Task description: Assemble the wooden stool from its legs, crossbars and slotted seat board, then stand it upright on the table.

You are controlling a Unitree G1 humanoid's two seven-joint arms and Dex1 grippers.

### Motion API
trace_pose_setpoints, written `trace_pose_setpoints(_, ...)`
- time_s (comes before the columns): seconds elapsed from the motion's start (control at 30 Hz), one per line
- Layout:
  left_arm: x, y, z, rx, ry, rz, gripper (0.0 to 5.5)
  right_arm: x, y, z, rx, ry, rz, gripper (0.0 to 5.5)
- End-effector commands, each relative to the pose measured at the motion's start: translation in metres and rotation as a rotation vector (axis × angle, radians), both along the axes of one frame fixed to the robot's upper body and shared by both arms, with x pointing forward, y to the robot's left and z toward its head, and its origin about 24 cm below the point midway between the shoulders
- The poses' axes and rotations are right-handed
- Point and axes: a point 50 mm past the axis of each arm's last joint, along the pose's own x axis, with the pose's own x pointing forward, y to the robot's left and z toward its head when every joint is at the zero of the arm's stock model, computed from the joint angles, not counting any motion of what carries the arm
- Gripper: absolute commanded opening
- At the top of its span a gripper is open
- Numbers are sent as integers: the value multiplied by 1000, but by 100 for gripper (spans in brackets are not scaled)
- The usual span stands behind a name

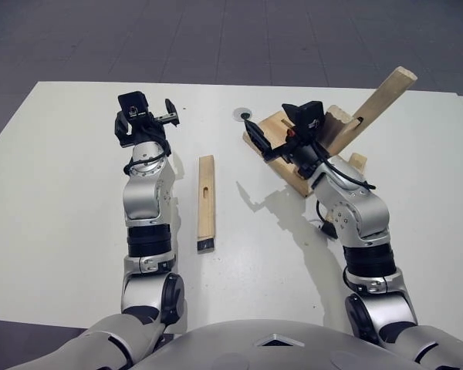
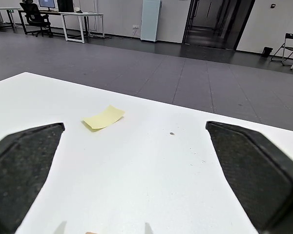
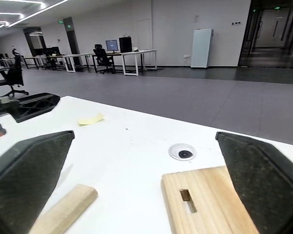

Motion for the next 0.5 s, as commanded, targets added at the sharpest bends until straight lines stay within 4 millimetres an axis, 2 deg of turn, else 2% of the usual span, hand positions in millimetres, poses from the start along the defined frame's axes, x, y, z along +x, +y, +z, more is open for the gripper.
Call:
trace_pose_setpoints(0.03,-2,0,4,12,-8,9,540,3,-6,-5,-38,65,-48,537)
trace_pose_setpoints(0.17,-1,-2,3,2,-8,8,540,22,19,-20,-149,143,26,537)
trace_pose_setpoints(0.3,0,-8,0,-7,-3,-5,540,41,19,-38,-247,249,27,537)
trace_pose_setpoints(0.5,0,-15,-5,-17,16,-19,540,55,15,-50,-299,359,36,537)
